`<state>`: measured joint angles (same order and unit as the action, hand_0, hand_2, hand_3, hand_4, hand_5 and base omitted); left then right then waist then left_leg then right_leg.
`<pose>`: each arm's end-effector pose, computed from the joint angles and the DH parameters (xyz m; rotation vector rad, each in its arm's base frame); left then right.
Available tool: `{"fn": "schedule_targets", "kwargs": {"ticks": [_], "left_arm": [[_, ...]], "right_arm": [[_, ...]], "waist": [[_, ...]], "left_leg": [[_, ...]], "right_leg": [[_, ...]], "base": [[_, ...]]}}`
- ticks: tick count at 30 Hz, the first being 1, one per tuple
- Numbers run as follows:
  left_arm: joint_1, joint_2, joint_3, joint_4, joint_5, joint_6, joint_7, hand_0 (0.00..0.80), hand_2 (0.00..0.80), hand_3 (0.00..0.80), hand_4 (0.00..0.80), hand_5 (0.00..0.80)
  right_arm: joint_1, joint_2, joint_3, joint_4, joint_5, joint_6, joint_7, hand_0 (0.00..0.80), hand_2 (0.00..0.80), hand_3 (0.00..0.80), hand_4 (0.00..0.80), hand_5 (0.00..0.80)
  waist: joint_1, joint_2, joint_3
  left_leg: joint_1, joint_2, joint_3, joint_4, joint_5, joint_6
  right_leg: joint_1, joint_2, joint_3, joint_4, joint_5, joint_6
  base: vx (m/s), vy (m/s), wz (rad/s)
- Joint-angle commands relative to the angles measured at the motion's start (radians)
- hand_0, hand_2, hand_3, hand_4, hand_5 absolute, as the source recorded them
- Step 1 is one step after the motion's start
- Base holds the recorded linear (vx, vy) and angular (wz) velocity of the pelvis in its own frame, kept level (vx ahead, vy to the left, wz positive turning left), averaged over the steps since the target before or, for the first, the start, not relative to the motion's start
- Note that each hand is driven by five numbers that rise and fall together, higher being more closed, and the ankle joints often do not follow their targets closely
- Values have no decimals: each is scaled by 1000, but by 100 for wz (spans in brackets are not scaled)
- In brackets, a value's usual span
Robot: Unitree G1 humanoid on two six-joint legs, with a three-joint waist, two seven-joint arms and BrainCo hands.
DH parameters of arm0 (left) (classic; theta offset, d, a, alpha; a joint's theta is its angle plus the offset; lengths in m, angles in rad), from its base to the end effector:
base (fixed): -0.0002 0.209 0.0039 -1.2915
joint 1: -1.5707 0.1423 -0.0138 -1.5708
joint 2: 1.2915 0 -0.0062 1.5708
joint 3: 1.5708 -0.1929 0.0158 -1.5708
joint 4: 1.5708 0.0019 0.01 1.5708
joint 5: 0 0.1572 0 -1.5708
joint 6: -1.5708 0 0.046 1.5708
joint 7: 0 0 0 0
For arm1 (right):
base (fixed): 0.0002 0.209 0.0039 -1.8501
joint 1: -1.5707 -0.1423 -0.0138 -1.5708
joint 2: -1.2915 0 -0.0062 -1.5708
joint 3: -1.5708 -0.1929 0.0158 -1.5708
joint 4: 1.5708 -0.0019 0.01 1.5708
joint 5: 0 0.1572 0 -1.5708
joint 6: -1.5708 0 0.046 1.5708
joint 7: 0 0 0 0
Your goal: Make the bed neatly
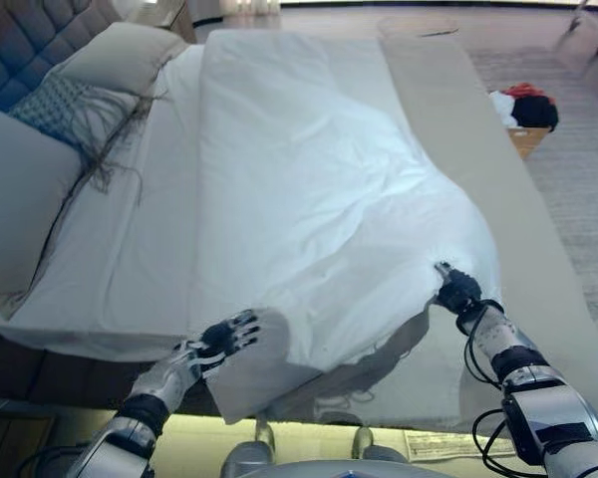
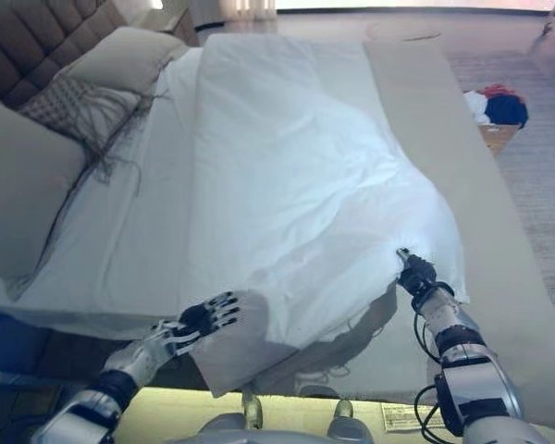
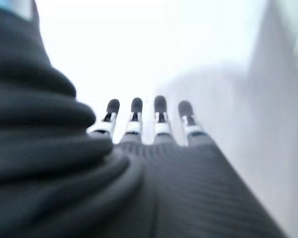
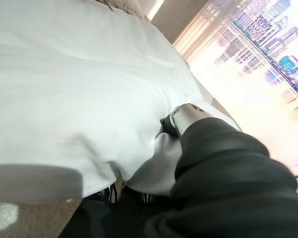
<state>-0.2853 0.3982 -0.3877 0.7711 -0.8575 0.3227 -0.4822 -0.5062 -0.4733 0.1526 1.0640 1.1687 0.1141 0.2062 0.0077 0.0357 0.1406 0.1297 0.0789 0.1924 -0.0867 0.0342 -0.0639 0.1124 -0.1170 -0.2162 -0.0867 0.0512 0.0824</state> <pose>0.2332 0.2077 -0.0572 -0.4801 0.8106 -0.4536 0.2800 -0.2739 -0.0115 0.6891 0.4508 -0.1765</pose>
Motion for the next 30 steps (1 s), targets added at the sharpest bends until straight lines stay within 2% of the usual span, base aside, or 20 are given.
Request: {"fn": "schedule_targets", "kwargs": {"ticks": [1,3,6,10,13,17,21,26,30], "left_arm": [[-68,-57,-63,109,-118,162,-97,0,0,0,0,0],[-62,-102,-64,148,-209,258,-98,0,0,0,0,0],[-35,-181,-41,199,-376,347,-62,0,0,0,0,0],[-18,-260,11,249,-523,411,-15,0,0,0,0,0],[-18,-309,46,255,-694,431,99,0,0,0,0,0],[0,-348,61,256,-825,400,257,0,0,0,0,0],[4,-367,57,256,-916,345,353,0,0,0,0,0],[-17,-376,68,236,-1006,181,349,0,0,0,0,0],[-12,-379,88,212,-1025,104,365,0,0,0,0,0]], "right_arm": [[-77,7,31,-72,23,-50,33,800,800,800,800,800],[-65,24,42,-75,15,-51,31,800,800,800,800,800],[-46,53,47,-94,2,-56,21,800,800,800,800,800],[-43,83,53,-126,6,-59,8,800,800,800,800,800],[-42,98,61,-154,11,-67,-3,800,800,800,800,800],[-32,115,68,-216,37,-69,-35,800,800,800,800,800],[-42,125,72,-247,54,-71,-51,800,800,800,800,800],[-45,116,83,-305,52,-52,-33,800,800,800,800,800],[13,106,76,-365,38,-36,-10,800,800,800,800,800]], "waist": [[-12,-22,-75],[-20,-33,-83],[-27,-52,-85],[-26,-84,-70],[-20,-111,-51],[-15,-150,-31],[-13,-176,-17],[-21,-191,-3],[-31,-193,-3]], "left_leg": [[3,58,9,-1,-4,-40],[8,60,14,-1,-12,-38],[12,66,21,-1,-20,-37],[4,80,32,-1,-22,-38],[-7,96,36,0,-19,-42],[-19,120,40,5,-17,-52],[-34,142,42,8,-9,-62],[-46,159,44,10,-2,-75],[-44,164,48,11,0,-81]], "right_leg": [[-2,-40,6,19,10,56],[3,-33,12,12,7,54],[4,-22,23,11,-1,52],[-12,-10,35,23,-9,50],[-24,0,37,31,-10,49],[-31,17,36,24,-4,46],[-40,32,34,17,1,41],[-46,43,33,10,4,38],[-45,42,25,11,0,36]], "base": [[106,-55,-23],[112,-81,-10],[92,-102,-9],[7,-148,-15],[-19,-170,-10],[-10,-182,-12],[-10,-135,-3],[-21,-56,-5],[-5,-3,-1]]}}
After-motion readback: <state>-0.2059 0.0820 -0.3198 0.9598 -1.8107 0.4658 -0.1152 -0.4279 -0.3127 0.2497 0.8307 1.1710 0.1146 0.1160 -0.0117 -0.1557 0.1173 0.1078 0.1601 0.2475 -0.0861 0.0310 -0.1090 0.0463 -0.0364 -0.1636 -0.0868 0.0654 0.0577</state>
